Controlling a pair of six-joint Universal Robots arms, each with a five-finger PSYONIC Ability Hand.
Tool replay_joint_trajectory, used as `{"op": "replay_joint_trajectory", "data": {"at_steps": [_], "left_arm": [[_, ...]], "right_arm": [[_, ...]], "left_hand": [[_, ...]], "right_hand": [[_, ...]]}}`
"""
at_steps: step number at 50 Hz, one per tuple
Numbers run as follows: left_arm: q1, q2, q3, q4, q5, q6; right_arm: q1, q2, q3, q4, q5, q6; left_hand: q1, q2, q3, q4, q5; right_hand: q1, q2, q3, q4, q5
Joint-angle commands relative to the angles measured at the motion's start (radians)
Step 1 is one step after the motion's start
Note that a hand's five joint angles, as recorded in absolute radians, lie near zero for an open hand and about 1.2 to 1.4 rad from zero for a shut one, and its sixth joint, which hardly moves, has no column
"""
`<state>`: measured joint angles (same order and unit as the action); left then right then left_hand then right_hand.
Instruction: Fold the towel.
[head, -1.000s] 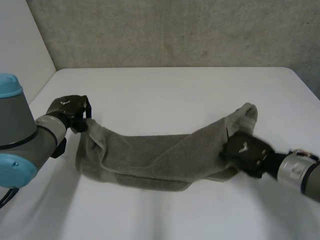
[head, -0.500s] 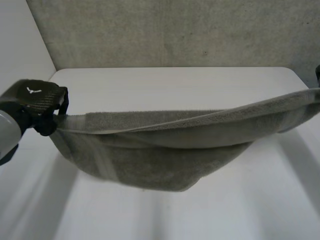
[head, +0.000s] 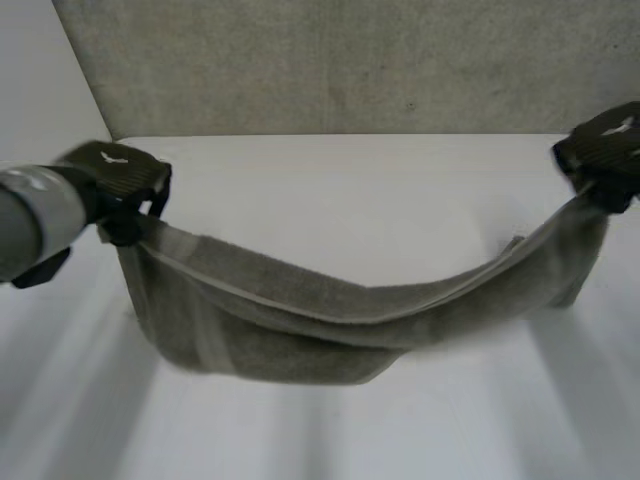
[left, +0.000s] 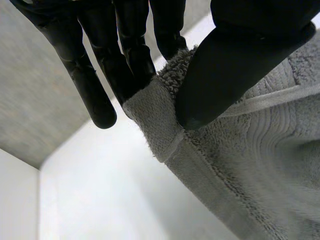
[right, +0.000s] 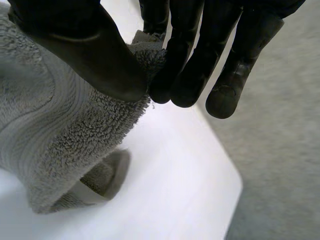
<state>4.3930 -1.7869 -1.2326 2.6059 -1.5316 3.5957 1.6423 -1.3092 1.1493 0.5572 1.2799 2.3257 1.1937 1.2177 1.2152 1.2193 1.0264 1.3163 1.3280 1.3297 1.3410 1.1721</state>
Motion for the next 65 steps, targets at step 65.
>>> {"op": "replay_joint_trajectory", "data": {"at_steps": [65], "left_arm": [[0.074,-0.120,-0.181,0.565,-0.033,-0.124]], "right_arm": [[0.085,0.110,0.051,-0.300,-0.017,0.155]], "left_hand": [[0.203,0.179,0.181,0.177,0.195]], "right_hand": [[0.080,0.068,0.067,0.055,0.050]]}}
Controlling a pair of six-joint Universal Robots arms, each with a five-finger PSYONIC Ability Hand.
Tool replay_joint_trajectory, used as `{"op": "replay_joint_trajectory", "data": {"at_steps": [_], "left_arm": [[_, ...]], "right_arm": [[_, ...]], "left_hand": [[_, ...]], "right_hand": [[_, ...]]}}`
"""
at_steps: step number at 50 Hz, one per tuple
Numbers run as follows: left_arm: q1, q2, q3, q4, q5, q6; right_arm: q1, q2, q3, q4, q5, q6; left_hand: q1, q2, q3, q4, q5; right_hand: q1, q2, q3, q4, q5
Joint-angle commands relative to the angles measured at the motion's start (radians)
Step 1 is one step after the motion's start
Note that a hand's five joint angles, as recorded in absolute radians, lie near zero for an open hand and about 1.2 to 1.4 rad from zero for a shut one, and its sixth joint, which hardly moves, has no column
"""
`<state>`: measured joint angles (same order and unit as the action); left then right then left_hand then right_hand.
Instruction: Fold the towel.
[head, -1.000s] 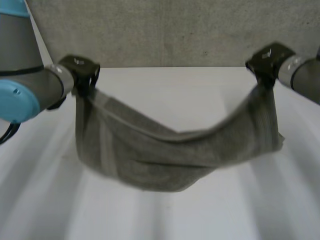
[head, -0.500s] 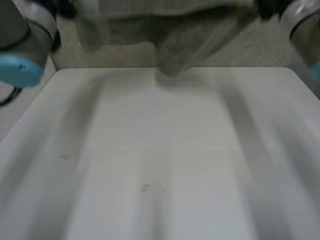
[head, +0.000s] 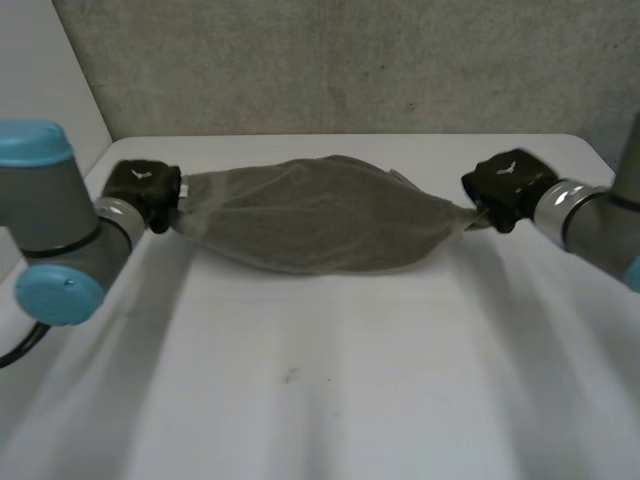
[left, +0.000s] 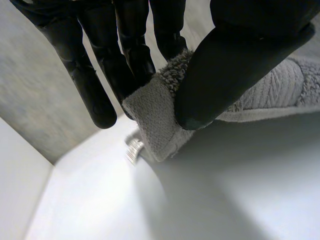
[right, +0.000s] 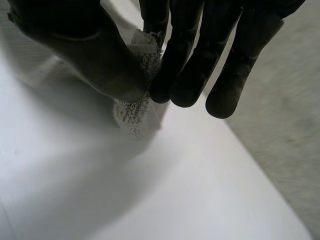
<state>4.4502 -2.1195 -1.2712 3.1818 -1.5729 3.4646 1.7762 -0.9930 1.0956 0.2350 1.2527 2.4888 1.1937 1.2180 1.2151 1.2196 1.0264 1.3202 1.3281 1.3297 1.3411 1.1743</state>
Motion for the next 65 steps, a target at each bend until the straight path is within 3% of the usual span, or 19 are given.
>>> {"op": "replay_joint_trajectory", "data": {"at_steps": [1,8,20,25,31,36,38,39,41,42,44,47,49,50,52,55,61,65], "left_arm": [[0.021,0.261,-0.175,-0.019,0.011,0.010],[0.083,0.499,-0.287,-0.112,0.051,0.010],[0.097,0.613,-0.301,-0.177,0.128,0.005],[0.089,0.569,-0.318,-0.178,0.126,0.011],[0.077,0.404,-0.273,-0.174,0.126,0.041],[0.049,0.227,-0.109,-0.180,0.117,0.060],[-0.006,0.117,0.077,-0.201,0.114,0.062],[-0.006,0.116,0.078,-0.201,0.114,0.062],[-0.025,0.043,0.295,-0.214,0.099,0.054],[-0.025,0.042,0.296,-0.214,0.099,0.054],[-0.032,0.013,0.499,-0.206,0.083,0.035],[-0.037,0.012,0.595,-0.189,0.070,0.005],[-0.034,0.018,0.732,-0.126,0.033,-0.092],[-0.034,0.018,0.733,-0.126,0.033,-0.093],[-0.026,0.045,0.785,-0.080,0.005,-0.201],[-0.019,0.073,0.779,-0.072,0.004,-0.287],[0.006,0.075,0.704,-0.092,0.007,-0.331],[0.017,0.075,0.540,-0.096,0.016,-0.325]], "right_arm": [[-0.075,-0.248,0.133,0.033,0.005,-0.010],[-0.231,-0.536,0.207,0.066,-0.025,-0.005],[-0.256,-0.596,0.248,0.098,-0.102,-0.007],[-0.250,-0.538,0.288,0.095,-0.099,-0.018],[-0.244,-0.374,0.265,0.107,-0.076,-0.108],[-0.208,-0.211,0.121,0.109,0.005,-0.131],[-0.120,-0.098,-0.065,0.112,0.086,-0.130],[-0.120,-0.098,-0.066,0.112,0.086,-0.130],[-0.043,-0.011,-0.305,0.112,0.155,-0.110],[-0.043,-0.010,-0.306,0.112,0.155,-0.110],[-0.029,0.042,-0.557,0.101,0.192,-0.053],[-0.027,0.059,-0.689,0.093,0.203,0.004],[-0.027,0.065,-0.892,0.063,0.206,0.144],[-0.027,0.065,-0.893,0.063,0.206,0.145],[-0.032,0.057,-0.989,0.050,0.209,0.258],[-0.034,0.042,-0.991,0.064,0.201,0.309],[-0.035,0.025,-0.896,0.135,0.182,0.300],[-0.037,0.016,-0.760,0.152,0.090,0.294]], "left_hand": [[0.203,0.178,0.181,0.177,0.195],[0.203,0.178,0.181,0.177,0.195],[0.203,0.178,0.181,0.177,0.195],[0.203,0.178,0.181,0.177,0.195],[0.203,0.178,0.181,0.177,0.195],[0.203,0.178,0.181,0.177,0.195],[0.203,0.178,0.181,0.177,0.195],[0.203,0.178,0.181,0.177,0.195],[0.203,0.178,0.181,0.177,0.195],[0.203,0.178,0.181,0.177,0.195],[0.203,0.178,0.181,0.177,0.195],[0.203,0.178,0.181,0.177,0.195],[0.203,0.178,0.181,0.177,0.195],[0.203,0.178,0.181,0.177,0.195],[0.203,0.178,0.181,0.177,0.195],[0.203,0.178,0.181,0.177,0.195],[0.203,0.178,0.181,0.177,0.195],[0.203,0.178,0.181,0.177,0.195]], "right_hand": [[0.076,0.068,0.067,0.055,0.047],[0.076,0.068,0.067,0.055,0.047],[0.076,0.068,0.067,0.055,0.047],[0.076,0.068,0.067,0.055,0.047],[0.076,0.068,0.067,0.055,0.047],[0.076,0.068,0.067,0.055,0.047],[0.076,0.068,0.067,0.055,0.047],[0.076,0.068,0.067,0.055,0.047],[0.076,0.068,0.067,0.055,0.047],[0.076,0.068,0.067,0.055,0.047],[0.076,0.068,0.067,0.055,0.047],[0.076,0.068,0.067,0.055,0.047],[0.076,0.068,0.067,0.055,0.047],[0.076,0.068,0.067,0.055,0.047],[0.076,0.068,0.067,0.055,0.047],[0.076,0.068,0.067,0.055,0.047],[0.076,0.068,0.067,0.055,0.047],[0.076,0.068,0.067,0.055,0.047]]}}
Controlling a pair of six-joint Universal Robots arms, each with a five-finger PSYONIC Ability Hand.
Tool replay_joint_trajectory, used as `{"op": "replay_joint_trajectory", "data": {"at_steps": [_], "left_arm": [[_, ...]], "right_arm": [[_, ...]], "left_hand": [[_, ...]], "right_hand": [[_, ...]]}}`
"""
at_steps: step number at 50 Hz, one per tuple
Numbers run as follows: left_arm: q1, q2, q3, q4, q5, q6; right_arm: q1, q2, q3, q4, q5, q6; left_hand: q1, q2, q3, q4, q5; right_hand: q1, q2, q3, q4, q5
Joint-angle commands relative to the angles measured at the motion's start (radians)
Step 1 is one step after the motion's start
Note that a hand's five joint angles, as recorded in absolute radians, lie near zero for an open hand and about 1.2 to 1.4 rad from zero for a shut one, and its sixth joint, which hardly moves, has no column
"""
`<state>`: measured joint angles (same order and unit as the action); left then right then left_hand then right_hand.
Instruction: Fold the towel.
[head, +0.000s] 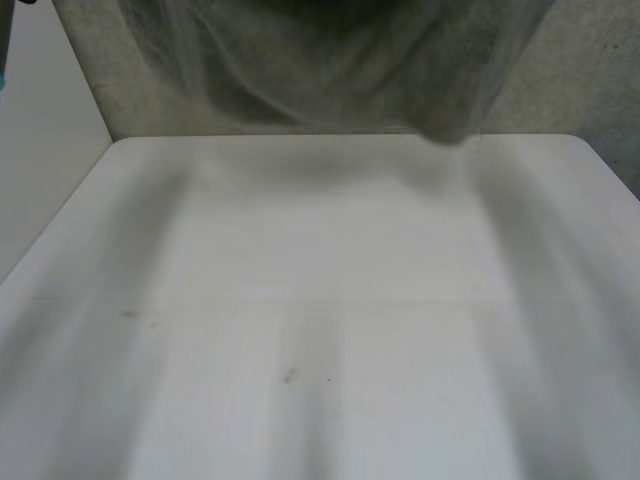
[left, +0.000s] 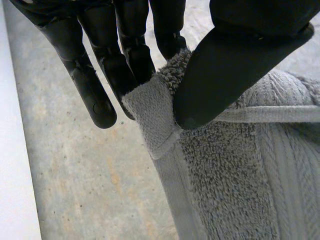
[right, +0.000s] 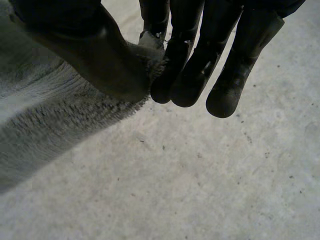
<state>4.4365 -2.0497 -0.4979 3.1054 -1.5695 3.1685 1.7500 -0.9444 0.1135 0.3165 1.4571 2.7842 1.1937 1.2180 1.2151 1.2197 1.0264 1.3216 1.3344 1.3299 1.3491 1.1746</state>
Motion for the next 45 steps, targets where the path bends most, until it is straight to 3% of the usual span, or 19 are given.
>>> {"op": "replay_joint_trajectory", "data": {"at_steps": [1,6,10,17,23,31,33,36,43,45], "left_arm": [[0.030,0.005,-0.234,-0.019,0.013,-0.028],[0.032,-0.016,-0.486,0.010,0.023,-0.021],[0.032,-0.047,-0.611,0.073,0.043,-0.002],[0.031,-0.113,-0.855,0.199,0.080,0.117],[0.030,-0.095,-0.943,0.196,0.082,0.189],[0.037,0.138,-1.142,0.082,0.085,0.265],[0.041,0.251,-1.227,0.015,0.085,0.310],[0.046,0.371,-1.297,-0.054,0.086,0.364],[0.049,0.459,-1.326,-0.087,0.086,0.442],[0.052,0.441,-1.300,-0.085,0.086,0.447]], "right_arm": [[-0.011,-0.033,0.222,0.070,-0.115,-0.002],[-0.053,-0.033,0.479,0.067,-0.240,-0.011],[-0.058,-0.030,0.643,0.050,-0.288,-0.052],[-0.115,-0.034,1.001,-0.056,-0.271,-0.233],[-0.168,-0.112,1.117,-0.054,-0.268,-0.270],[-0.282,-0.367,1.325,0.030,-0.300,-0.380],[-0.351,-0.511,1.418,0.090,-0.326,-0.495],[-0.418,-0.608,1.483,0.150,-0.354,-0.605],[-0.457,-0.625,1.526,0.194,-0.396,-0.704],[-0.452,-0.570,1.519,0.182,-0.402,-0.693]], "left_hand": [[0.203,0.178,0.181,0.177,0.195],[0.203,0.178,0.181,0.177,0.195],[0.203,0.178,0.181,0.177,0.195],[0.203,0.178,0.181,0.177,0.195],[0.203,0.178,0.181,0.177,0.195],[0.203,0.178,0.181,0.177,0.195],[0.203,0.178,0.181,0.177,0.195],[0.203,0.178,0.181,0.177,0.195],[0.203,0.178,0.181,0.177,0.195],[0.203,0.178,0.181,0.177,0.195]], "right_hand": [[0.075,0.062,0.066,0.047,0.047],[0.075,0.062,0.066,0.047,0.047],[0.075,0.062,0.066,0.047,0.047],[0.075,0.062,0.066,0.047,0.047],[0.075,0.062,0.066,0.047,0.047],[0.075,0.062,0.066,0.047,0.047],[0.075,0.062,0.066,0.047,0.047],[0.075,0.062,0.066,0.047,0.047],[0.075,0.062,0.066,0.047,0.047],[0.075,0.062,0.066,0.047,0.047]]}}
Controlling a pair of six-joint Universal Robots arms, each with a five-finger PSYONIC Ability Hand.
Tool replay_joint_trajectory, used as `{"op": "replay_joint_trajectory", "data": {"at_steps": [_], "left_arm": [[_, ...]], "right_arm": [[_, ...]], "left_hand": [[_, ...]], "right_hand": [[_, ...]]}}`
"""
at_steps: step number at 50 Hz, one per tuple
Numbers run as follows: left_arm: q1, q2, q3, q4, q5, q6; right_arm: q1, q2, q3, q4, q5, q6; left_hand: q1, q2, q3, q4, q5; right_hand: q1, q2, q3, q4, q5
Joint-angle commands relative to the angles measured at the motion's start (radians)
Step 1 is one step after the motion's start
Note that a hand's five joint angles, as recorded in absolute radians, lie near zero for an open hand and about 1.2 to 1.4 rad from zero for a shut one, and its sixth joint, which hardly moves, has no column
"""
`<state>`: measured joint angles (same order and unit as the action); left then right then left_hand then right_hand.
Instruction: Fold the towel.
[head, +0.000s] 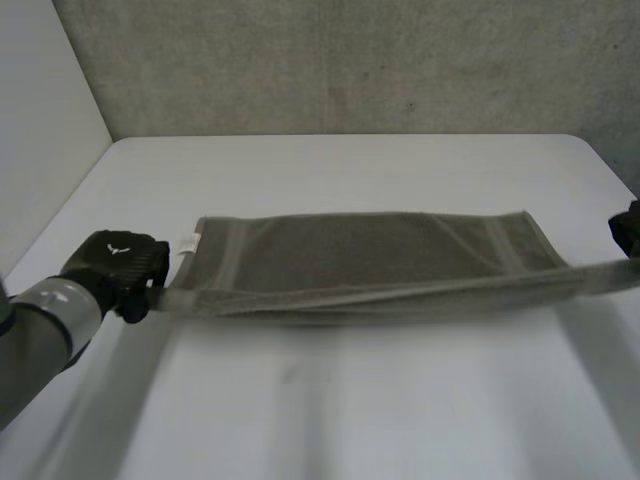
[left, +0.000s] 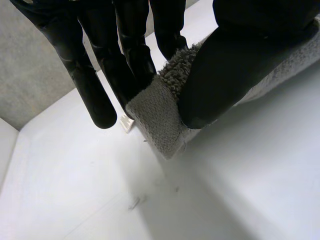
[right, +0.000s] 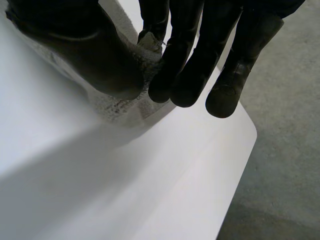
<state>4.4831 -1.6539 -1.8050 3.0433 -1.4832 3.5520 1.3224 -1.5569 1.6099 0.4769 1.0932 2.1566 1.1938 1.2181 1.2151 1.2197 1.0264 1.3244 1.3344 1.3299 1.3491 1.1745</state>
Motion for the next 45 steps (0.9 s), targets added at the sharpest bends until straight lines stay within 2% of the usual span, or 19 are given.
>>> {"op": "replay_joint_trajectory", "data": {"at_steps": [1,3,6,8,9,11,14,19,23,27,35,45], "left_arm": [[0.005,0.045,0.007,-0.023,0.000,0.064],[-0.007,-0.077,0.083,-0.009,-0.002,0.065],[-0.018,-0.144,0.139,-0.006,-0.006,0.064],[-0.039,-0.275,0.269,-0.008,-0.011,0.056],[-0.039,-0.276,0.270,-0.008,-0.011,0.056],[-0.068,-0.409,0.410,-0.011,-0.017,0.053],[-0.081,-0.471,0.484,-0.011,-0.017,0.053],[-0.107,-0.673,0.764,-0.041,-0.054,0.042],[-0.116,-0.759,0.900,-0.070,-0.089,0.037],[-0.122,-0.872,1.077,-0.113,-0.104,0.037],[-0.122,-1.009,1.292,-0.205,-0.153,0.042],[-0.124,-1.040,1.334,-0.212,-0.157,0.045]], "right_arm": [[-0.025,0.043,0.022,0.022,-0.038,-0.066],[0.001,0.180,-0.039,-0.015,-0.017,-0.032],[0.046,0.245,-0.093,-0.034,0.002,0.005],[0.160,0.383,-0.218,-0.069,0.068,0.087],[0.161,0.383,-0.219,-0.069,0.068,0.088],[0.224,0.512,-0.356,-0.089,0.154,0.149],[0.238,0.566,-0.416,-0.098,0.180,0.170],[0.282,0.739,-0.614,-0.168,0.220,0.275],[0.304,0.795,-0.693,-0.192,0.254,0.310],[0.313,0.842,-0.766,-0.242,0.333,0.335],[0.347,0.885,-0.831,-0.322,0.370,0.338],[0.360,0.946,-0.910,-0.314,0.392,0.333]], "left_hand": [[0.202,0.178,0.181,0.177,0.195],[0.202,0.178,0.181,0.177,0.195],[0.202,0.178,0.181,0.177,0.195],[0.202,0.178,0.181,0.177,0.195],[0.202,0.178,0.181,0.177,0.195],[0.202,0.178,0.181,0.177,0.195],[0.202,0.178,0.181,0.177,0.195],[0.202,0.178,0.181,0.177,0.195],[0.202,0.178,0.181,0.177,0.195],[0.202,0.178,0.181,0.177,0.195],[0.202,0.178,0.181,0.177,0.195],[0.202,0.178,0.181,0.177,0.195]], "right_hand": [[0.072,0.062,0.066,0.047,0.047],[0.072,0.062,0.066,0.047,0.047],[0.072,0.062,0.066,0.047,0.047],[0.072,0.062,0.066,0.047,0.047],[0.072,0.062,0.066,0.047,0.047],[0.072,0.062,0.066,0.047,0.047],[0.072,0.062,0.066,0.047,0.047],[0.072,0.062,0.066,0.047,0.047],[0.072,0.062,0.066,0.047,0.047],[0.072,0.062,0.066,0.047,0.047],[0.072,0.062,0.066,0.047,0.047],[0.072,0.062,0.066,0.047,0.047]]}}
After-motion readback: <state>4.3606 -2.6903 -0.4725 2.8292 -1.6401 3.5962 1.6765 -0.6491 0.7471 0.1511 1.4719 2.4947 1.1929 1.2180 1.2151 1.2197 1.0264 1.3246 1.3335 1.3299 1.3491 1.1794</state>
